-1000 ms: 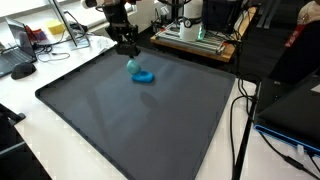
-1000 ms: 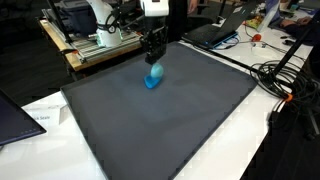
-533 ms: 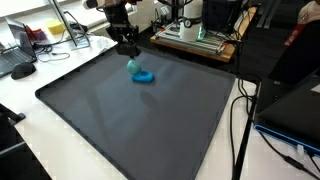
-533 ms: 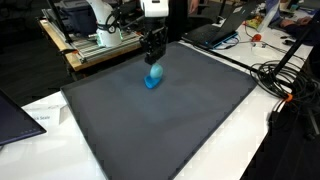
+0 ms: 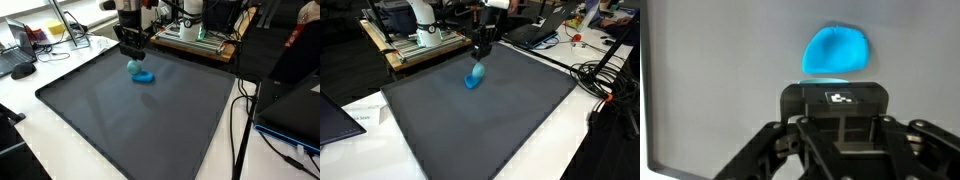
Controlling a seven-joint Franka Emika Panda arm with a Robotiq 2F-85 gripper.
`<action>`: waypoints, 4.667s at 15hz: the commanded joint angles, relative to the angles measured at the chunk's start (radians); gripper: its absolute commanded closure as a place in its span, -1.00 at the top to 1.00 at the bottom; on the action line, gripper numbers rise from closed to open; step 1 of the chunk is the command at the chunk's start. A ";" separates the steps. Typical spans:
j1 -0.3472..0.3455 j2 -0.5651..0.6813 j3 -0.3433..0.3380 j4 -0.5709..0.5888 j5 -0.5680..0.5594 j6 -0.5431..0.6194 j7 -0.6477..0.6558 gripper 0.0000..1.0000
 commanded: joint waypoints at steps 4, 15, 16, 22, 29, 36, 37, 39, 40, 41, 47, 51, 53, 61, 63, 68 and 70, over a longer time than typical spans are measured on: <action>0.097 -0.003 0.033 -0.010 -0.278 -0.105 0.328 -0.57; 0.210 0.114 0.109 0.024 -0.496 -0.302 0.654 -0.57; 0.224 0.132 0.115 0.028 -0.526 -0.310 0.690 -0.57; 0.307 0.253 0.146 0.074 -0.680 -0.426 0.877 -0.57; 0.367 0.392 0.178 0.173 -0.719 -0.575 0.969 -0.57; 0.320 0.373 0.190 0.234 -0.648 -0.585 0.879 -0.57; 0.303 0.362 0.189 0.240 -0.633 -0.579 0.847 -0.57; 0.267 0.339 0.186 0.250 -0.594 -0.557 0.772 -0.57; 0.249 0.330 0.184 0.256 -0.573 -0.547 0.736 -0.57; 0.229 0.320 0.181 0.260 -0.548 -0.536 0.695 -0.57; 0.145 0.290 0.151 0.300 -0.393 -0.487 0.445 -0.57; 0.121 0.308 0.119 0.374 -0.326 -0.510 0.291 -0.57; 0.109 0.323 0.107 0.421 -0.294 -0.523 0.205 -0.57; 0.072 0.441 0.071 0.686 -0.148 -0.626 -0.090 -0.57; 0.055 0.478 0.067 0.753 -0.107 -0.652 -0.151 -0.57; -0.021 0.557 0.067 0.879 0.036 -0.719 -0.276 -0.57; -0.065 0.574 0.072 0.901 0.102 -0.725 -0.323 -0.57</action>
